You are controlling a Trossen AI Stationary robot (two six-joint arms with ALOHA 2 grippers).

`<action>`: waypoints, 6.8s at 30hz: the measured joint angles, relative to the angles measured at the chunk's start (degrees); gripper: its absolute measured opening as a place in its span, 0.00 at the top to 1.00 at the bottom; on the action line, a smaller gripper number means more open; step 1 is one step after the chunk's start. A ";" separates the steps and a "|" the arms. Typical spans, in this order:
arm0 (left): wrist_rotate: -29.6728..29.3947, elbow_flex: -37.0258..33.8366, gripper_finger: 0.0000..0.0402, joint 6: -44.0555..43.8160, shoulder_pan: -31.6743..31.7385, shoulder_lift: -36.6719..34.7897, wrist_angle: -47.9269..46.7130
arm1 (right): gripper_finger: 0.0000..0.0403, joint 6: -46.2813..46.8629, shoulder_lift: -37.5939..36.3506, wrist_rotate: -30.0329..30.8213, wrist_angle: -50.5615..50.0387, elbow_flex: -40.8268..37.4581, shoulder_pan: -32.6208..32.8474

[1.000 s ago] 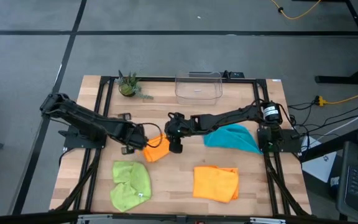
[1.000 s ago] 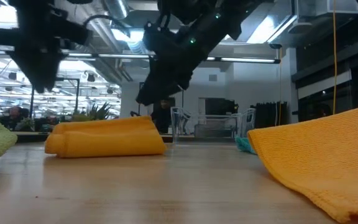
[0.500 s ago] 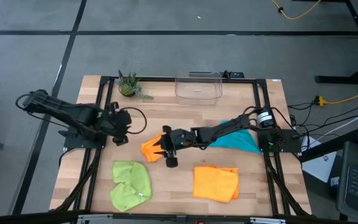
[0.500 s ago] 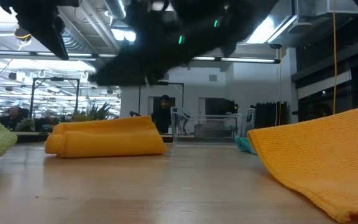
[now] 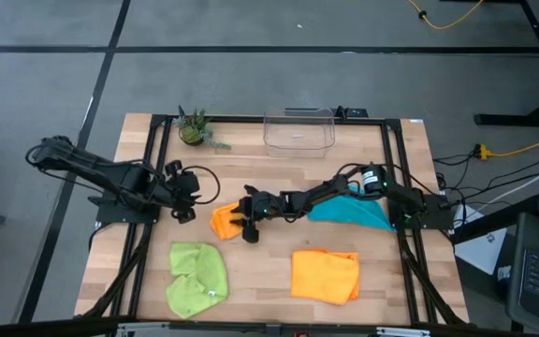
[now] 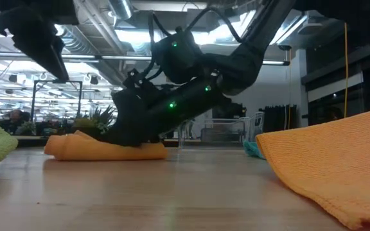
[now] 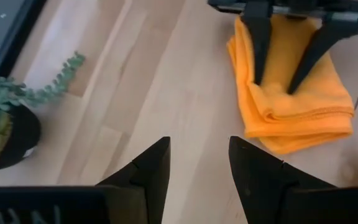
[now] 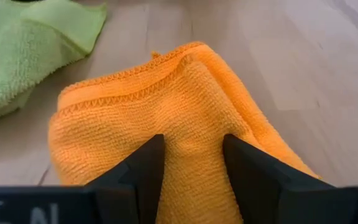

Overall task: Fold microfiber towels
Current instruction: Fold the top orange towel on the table

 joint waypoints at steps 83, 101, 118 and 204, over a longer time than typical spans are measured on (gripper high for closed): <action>11.29 -5.85 0.61 20.60 5.90 34.73 41.67 | 0.58 -10.84 -15.80 0.95 -32.65 -0.47 5.33; 11.91 -5.81 0.61 20.84 7.98 33.70 38.79 | 0.58 -9.28 -22.22 39.54 -46.32 -0.29 6.37; 10.36 -5.81 0.61 19.92 3.80 33.71 43.31 | 0.58 -6.13 -21.85 16.44 -29.08 -14.70 -0.69; 15.94 9.63 0.61 24.40 4.04 42.17 37.15 | 0.58 -6.23 -25.94 26.20 -30.80 -14.21 6.75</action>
